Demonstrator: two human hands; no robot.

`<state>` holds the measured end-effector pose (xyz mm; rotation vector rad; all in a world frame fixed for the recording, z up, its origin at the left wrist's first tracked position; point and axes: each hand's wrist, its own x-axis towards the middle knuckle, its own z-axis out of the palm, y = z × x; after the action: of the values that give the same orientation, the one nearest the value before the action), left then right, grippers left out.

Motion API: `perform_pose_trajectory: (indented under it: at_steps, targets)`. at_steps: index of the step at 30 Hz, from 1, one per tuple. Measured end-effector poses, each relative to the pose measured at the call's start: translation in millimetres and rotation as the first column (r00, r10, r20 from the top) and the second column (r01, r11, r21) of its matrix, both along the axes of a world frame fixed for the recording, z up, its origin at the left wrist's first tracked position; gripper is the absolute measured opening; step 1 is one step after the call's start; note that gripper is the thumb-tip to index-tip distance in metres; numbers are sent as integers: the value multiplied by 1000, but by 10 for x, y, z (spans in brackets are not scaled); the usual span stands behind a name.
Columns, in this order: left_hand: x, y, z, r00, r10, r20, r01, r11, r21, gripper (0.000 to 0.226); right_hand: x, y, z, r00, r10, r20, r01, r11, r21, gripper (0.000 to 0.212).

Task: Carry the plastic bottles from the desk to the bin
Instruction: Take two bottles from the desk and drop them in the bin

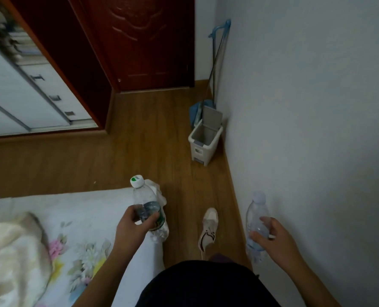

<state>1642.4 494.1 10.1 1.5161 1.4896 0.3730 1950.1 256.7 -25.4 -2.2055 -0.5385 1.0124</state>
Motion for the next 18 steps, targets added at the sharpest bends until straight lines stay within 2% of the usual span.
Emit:
perform_pose_trajectory:
  at_steps: [3,8,11,12,16,18]
  targets:
    - [240,535,-62,1000,11,-27,-11,1000,-6,46,327,552,-114,1000,25,-16,-25,999,-21,65]
    - [490,1300,-87,989,118,-88,-124,991,-56,50,786,1703,-8,995,77,-58,-75,996,38,49]
    - [626,1727,-19,979,166,-115,-171,985,-37,51,1046,2443,47,981,185,-62,-181,982,54,82]
    - [659,1872,5,976,178,-122,-183,983,-30,52,1122,2679,57,972,228,-64,-225,973,50,83]
    - [764,2411,71,967,227,-119,-232,972,-35,53,1275,3510,217,944,314,-104,-306,948,89,48]
    - [882,2752,37,965,234,-117,-241,969,-55,52,1377,3909,237,939,322,-118,-309,944,112,48]
